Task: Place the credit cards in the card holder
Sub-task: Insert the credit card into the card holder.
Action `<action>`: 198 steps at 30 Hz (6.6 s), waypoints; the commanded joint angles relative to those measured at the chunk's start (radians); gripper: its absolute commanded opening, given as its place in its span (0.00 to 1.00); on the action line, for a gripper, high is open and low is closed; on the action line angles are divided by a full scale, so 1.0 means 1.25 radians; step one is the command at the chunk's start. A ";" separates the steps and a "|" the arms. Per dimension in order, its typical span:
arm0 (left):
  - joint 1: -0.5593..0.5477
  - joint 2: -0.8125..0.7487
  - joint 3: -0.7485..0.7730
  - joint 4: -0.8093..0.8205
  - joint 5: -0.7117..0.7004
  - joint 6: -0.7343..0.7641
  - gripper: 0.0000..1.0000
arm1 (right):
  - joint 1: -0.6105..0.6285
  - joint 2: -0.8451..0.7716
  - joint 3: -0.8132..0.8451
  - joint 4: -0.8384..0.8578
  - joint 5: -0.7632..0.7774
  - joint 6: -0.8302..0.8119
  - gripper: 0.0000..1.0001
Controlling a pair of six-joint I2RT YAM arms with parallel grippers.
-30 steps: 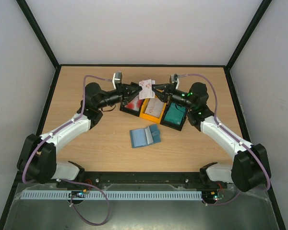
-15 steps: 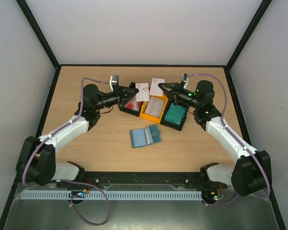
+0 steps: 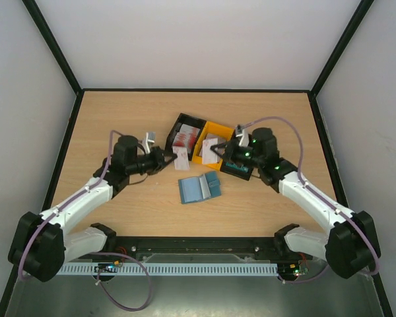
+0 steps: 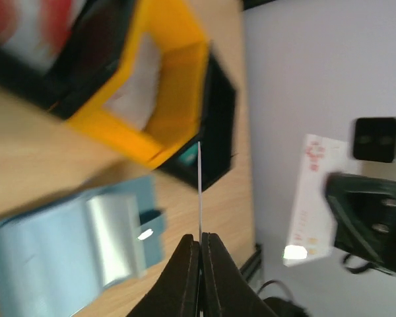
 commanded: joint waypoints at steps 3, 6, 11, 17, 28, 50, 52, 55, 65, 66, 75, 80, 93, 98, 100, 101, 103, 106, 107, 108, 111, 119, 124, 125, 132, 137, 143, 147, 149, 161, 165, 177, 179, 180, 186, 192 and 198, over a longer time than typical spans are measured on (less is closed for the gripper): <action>-0.067 -0.002 -0.129 -0.030 -0.101 0.058 0.03 | 0.127 0.056 -0.085 0.010 0.133 -0.087 0.02; -0.105 0.024 -0.165 0.008 -0.124 0.049 0.03 | 0.171 0.106 -0.104 0.026 0.168 -0.114 0.02; -0.144 0.064 -0.197 0.052 -0.153 0.051 0.03 | 0.198 0.164 -0.135 0.092 0.186 -0.144 0.02; -0.150 0.110 -0.206 0.063 -0.171 0.071 0.03 | 0.198 0.217 -0.151 0.090 0.231 -0.175 0.02; -0.150 0.101 -0.205 -0.025 -0.214 0.085 0.03 | 0.199 0.300 -0.162 0.141 0.217 -0.188 0.02; -0.151 0.032 -0.219 -0.115 -0.265 0.094 0.03 | 0.199 0.319 -0.171 0.214 0.141 -0.085 0.02; -0.151 0.040 -0.222 -0.108 -0.258 0.092 0.03 | 0.199 0.335 -0.175 0.226 0.134 -0.083 0.02; -0.151 0.052 -0.228 -0.094 -0.248 0.087 0.03 | 0.199 0.356 -0.186 0.258 0.119 -0.077 0.02; -0.157 0.066 -0.233 -0.091 -0.250 0.081 0.03 | 0.207 0.414 -0.191 0.274 0.129 -0.093 0.02; -0.157 0.067 -0.234 -0.091 -0.250 0.081 0.03 | 0.210 0.416 -0.191 0.280 0.129 -0.090 0.02; -0.160 0.072 -0.236 -0.089 -0.252 0.081 0.03 | 0.227 0.430 -0.211 0.344 0.116 -0.043 0.02; -0.162 0.070 -0.236 -0.090 -0.252 0.080 0.03 | 0.243 0.439 -0.221 0.366 0.130 -0.014 0.04; -0.163 0.060 -0.238 -0.091 -0.254 0.082 0.03 | 0.277 0.463 -0.238 0.471 0.151 0.050 0.02; -0.163 0.063 -0.240 -0.087 -0.250 0.082 0.03 | 0.289 0.469 -0.233 0.473 0.163 0.056 0.03; -0.163 0.059 -0.239 -0.089 -0.252 0.084 0.03 | 0.288 0.452 -0.233 0.459 0.177 0.052 0.06; -0.163 0.058 -0.239 -0.091 -0.253 0.085 0.03 | 0.289 0.440 -0.233 0.446 0.187 0.048 0.09; -0.163 0.054 -0.239 -0.095 -0.255 0.086 0.03 | 0.288 0.410 -0.230 0.406 0.210 0.039 0.19; -0.163 0.051 -0.239 -0.094 -0.256 0.086 0.03 | 0.289 0.379 -0.216 0.334 0.241 0.024 0.33; -0.163 0.050 -0.240 -0.093 -0.255 0.087 0.03 | 0.289 0.375 -0.208 0.308 0.247 0.021 0.37; -0.163 0.050 -0.240 -0.091 -0.255 0.087 0.03 | 0.289 0.373 -0.200 0.287 0.251 0.020 0.41; -0.164 0.050 -0.241 -0.089 -0.253 0.091 0.03 | 0.289 0.371 -0.199 0.270 0.249 0.033 0.50; -0.163 0.058 -0.242 -0.084 -0.242 0.100 0.02 | 0.306 0.375 -0.152 0.155 0.299 0.011 0.52; -0.163 0.070 -0.243 -0.075 -0.233 0.102 0.03 | 0.356 0.408 -0.101 0.092 0.343 0.003 0.51; -0.163 0.071 -0.243 -0.074 -0.233 0.102 0.02 | 0.362 0.412 -0.092 0.083 0.349 0.001 0.51; -0.163 0.076 -0.247 -0.072 -0.227 0.106 0.03 | 0.382 0.427 -0.036 0.007 0.380 -0.034 0.52; -0.163 0.078 -0.243 -0.080 -0.226 0.114 0.03 | 0.382 0.411 0.001 -0.069 0.432 -0.055 0.55; -0.163 0.077 -0.242 -0.086 -0.229 0.118 0.03 | 0.382 0.389 0.024 -0.141 0.486 -0.073 0.64; -0.163 0.087 -0.239 -0.078 -0.222 0.120 0.03 | 0.383 0.403 0.020 -0.129 0.457 -0.073 0.66; -0.163 0.092 -0.237 -0.077 -0.219 0.123 0.02 | 0.388 0.407 0.028 -0.129 0.450 -0.079 0.61; -0.163 0.119 -0.221 -0.079 -0.205 0.138 0.03 | 0.450 0.456 0.126 -0.207 0.455 -0.168 0.55; -0.163 0.118 -0.216 -0.092 -0.216 0.147 0.03 | 0.449 0.433 0.130 -0.237 0.524 -0.172 0.59; -0.163 0.128 -0.209 -0.093 -0.212 0.156 0.03 | 0.450 0.449 0.154 -0.223 0.451 -0.217 0.61; -0.163 0.129 -0.209 -0.092 -0.210 0.157 0.03 | 0.449 0.445 0.154 -0.207 0.429 -0.221 0.61; -0.163 0.129 -0.208 -0.093 -0.208 0.157 0.03 | 0.450 0.442 0.153 -0.208 0.433 -0.217 0.61; -0.163 0.100 -0.201 -0.120 -0.226 0.159 0.03 | 0.450 0.401 0.159 -0.290 0.615 -0.192 0.61; -0.163 0.033 -0.174 -0.189 -0.274 0.154 0.03 | 0.450 0.388 0.171 -0.383 0.664 -0.198 0.53; -0.163 0.000 -0.186 -0.168 -0.256 0.137 0.03 | 0.475 0.413 0.203 -0.412 0.635 -0.234 0.46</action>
